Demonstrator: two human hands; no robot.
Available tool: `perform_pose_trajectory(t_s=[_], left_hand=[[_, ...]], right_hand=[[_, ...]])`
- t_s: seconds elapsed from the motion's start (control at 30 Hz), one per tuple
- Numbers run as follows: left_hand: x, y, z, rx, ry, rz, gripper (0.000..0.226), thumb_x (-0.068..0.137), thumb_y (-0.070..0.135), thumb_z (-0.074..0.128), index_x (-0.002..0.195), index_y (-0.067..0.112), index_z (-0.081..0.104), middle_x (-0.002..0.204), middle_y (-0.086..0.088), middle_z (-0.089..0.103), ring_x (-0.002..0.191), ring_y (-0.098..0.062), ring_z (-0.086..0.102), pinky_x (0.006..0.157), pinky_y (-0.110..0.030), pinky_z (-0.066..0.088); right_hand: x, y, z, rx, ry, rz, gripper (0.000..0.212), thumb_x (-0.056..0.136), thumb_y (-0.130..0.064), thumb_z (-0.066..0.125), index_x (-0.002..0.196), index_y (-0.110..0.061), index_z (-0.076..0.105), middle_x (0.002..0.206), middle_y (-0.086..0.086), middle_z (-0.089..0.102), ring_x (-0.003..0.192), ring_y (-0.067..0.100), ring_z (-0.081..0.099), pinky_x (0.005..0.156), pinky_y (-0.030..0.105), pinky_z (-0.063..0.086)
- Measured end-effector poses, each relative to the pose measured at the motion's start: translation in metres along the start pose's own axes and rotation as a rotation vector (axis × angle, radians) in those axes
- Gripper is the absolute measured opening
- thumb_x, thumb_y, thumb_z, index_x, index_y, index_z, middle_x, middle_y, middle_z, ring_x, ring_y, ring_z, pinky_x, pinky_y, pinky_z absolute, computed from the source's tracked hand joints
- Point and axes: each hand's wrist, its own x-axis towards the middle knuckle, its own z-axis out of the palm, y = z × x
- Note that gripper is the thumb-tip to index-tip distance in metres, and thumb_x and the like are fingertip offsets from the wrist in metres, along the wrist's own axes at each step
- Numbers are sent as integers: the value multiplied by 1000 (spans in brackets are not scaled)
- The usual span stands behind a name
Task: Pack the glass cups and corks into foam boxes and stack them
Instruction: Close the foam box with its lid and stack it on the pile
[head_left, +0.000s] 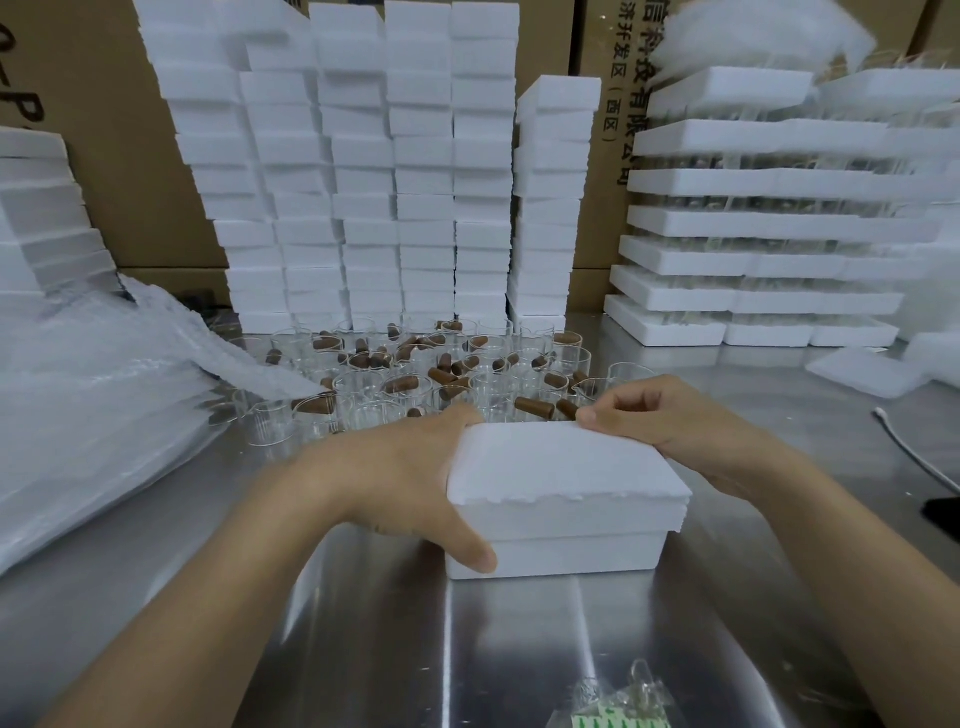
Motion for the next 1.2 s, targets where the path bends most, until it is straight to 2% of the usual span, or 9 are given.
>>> perform_pose_trajectory(t_s=[0.17, 0.33, 0.47, 0.53, 0.63, 0.7, 0.8, 1.0, 1.2], left_hand=[[0, 2, 3, 19, 11, -28, 97, 64, 58, 98, 133, 42, 31, 108, 20, 57, 96, -1, 56, 76, -31, 48], [1, 2, 1, 1, -13, -46, 103, 64, 57, 98, 139, 37, 31, 113, 16, 59, 103, -8, 59, 93, -39, 56], [1, 1, 1, 11, -19, -21, 102, 66, 56, 98, 140, 36, 30, 112, 19, 56, 101, -4, 56, 83, -32, 51], [2, 0, 0, -4, -15, -9, 101, 66, 55, 98, 140, 37, 32, 114, 20, 56, 102, -2, 55, 81, -31, 49], [2, -1, 1, 0, 0, -9, 100, 64, 57, 98, 138, 39, 33, 112, 22, 56, 99, 0, 55, 79, -31, 49], [2, -1, 2, 7, 12, -7, 98, 63, 59, 98, 135, 38, 34, 111, 20, 57, 98, 0, 55, 77, -30, 49], [0, 1, 1, 17, 7, 6, 96, 64, 60, 97, 134, 38, 36, 113, 20, 57, 100, -1, 56, 83, -31, 53], [-12, -2, -11, -112, -67, -39, 87, 60, 75, 90, 128, 48, 42, 120, 6, 74, 102, -19, 75, 95, -53, 62], [-7, 4, -3, 16, 17, -54, 75, 69, 65, 90, 121, 37, 43, 105, 15, 62, 92, -5, 64, 76, -32, 54]], right_hand=[[1, 3, 3, -20, 18, -8, 54, 82, -66, 78, 102, -16, 81, 110, 18, 71, 86, 9, 65, 85, 27, 45], [-1, -2, 6, -74, 57, -5, 50, 80, -68, 77, 99, -22, 81, 105, 13, 74, 85, 6, 65, 85, 28, 44], [-21, -17, 2, -83, 116, -105, 39, 82, -61, 81, 99, -26, 73, 98, -5, 75, 91, 11, 66, 84, 31, 46], [-41, -21, -5, -158, 75, -165, 47, 83, -67, 78, 110, -29, 70, 116, -15, 72, 108, 3, 68, 93, 32, 48], [-67, -16, -6, -356, -83, -135, 68, 75, -73, 81, 135, -51, 58, 144, -40, 46, 132, -19, 44, 104, 19, 39], [-73, -7, -2, -380, -114, -128, 76, 75, -60, 89, 140, -57, 50, 147, -51, 32, 135, -29, 29, 104, 7, 35], [-68, 2, 4, -340, -68, -156, 74, 74, -45, 91, 136, -57, 52, 146, -51, 31, 134, -25, 34, 98, -3, 33], [-51, 5, -4, -319, -111, -172, 81, 71, -44, 98, 140, -47, 55, 152, -35, 39, 139, -4, 47, 106, 17, 41], [-41, 6, -9, -399, -148, -167, 92, 69, -54, 96, 148, -50, 48, 159, -35, 31, 140, -7, 43, 111, 32, 39]])
